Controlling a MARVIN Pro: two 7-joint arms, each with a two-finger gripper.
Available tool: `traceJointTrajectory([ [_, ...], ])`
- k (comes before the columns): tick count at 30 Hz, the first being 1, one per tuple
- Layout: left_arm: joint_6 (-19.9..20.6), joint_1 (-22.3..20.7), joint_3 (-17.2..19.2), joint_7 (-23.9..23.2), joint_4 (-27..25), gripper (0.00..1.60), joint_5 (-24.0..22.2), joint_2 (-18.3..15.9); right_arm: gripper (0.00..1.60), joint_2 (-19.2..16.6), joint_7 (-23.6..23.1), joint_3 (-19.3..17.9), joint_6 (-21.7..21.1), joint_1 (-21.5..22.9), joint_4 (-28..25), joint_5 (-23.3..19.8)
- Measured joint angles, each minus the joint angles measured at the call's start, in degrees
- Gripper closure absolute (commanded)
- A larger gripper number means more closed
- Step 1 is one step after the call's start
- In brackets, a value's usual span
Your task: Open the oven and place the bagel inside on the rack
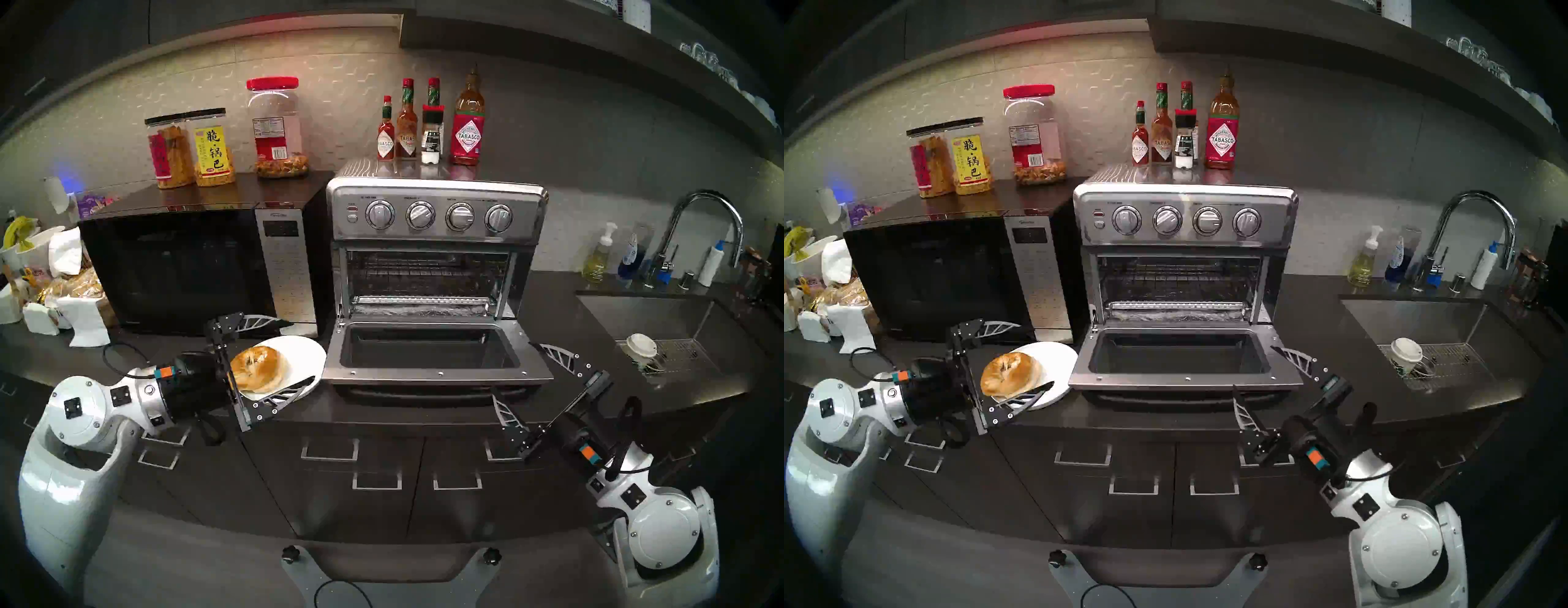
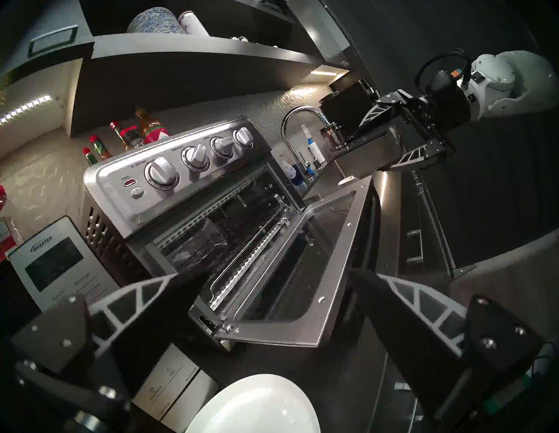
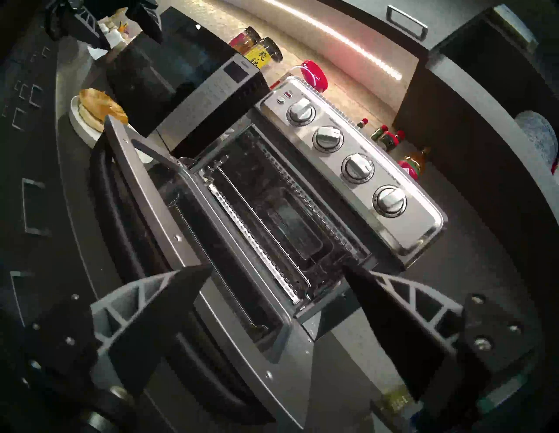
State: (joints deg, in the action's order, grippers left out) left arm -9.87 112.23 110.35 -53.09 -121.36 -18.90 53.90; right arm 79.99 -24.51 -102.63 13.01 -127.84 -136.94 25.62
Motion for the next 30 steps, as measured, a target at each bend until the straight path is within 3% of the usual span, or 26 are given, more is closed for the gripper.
traceJointTrajectory([
  [14, 0.02, -0.02, 0.02, -0.04, -0.01, 0.0, 0.03, 0.06, 0.0, 2.22, 1.3, -0.62, -2.84, 6.59, 5.05, -7.64],
  [19, 0.03, -0.02, 0.02, -0.06, -0.01, 0.0, 0.04, 0.08, 0.0, 2.71, 2.25, -2.73, -0.82, 7.46, 7.02, -10.6],
  [30, 0.04, -0.03, 0.04, -0.11, -0.01, 0.0, 0.05, 0.13, 0.0, 2.96, 1.52, -4.75, 3.39, 6.41, 5.74, -16.92],
])
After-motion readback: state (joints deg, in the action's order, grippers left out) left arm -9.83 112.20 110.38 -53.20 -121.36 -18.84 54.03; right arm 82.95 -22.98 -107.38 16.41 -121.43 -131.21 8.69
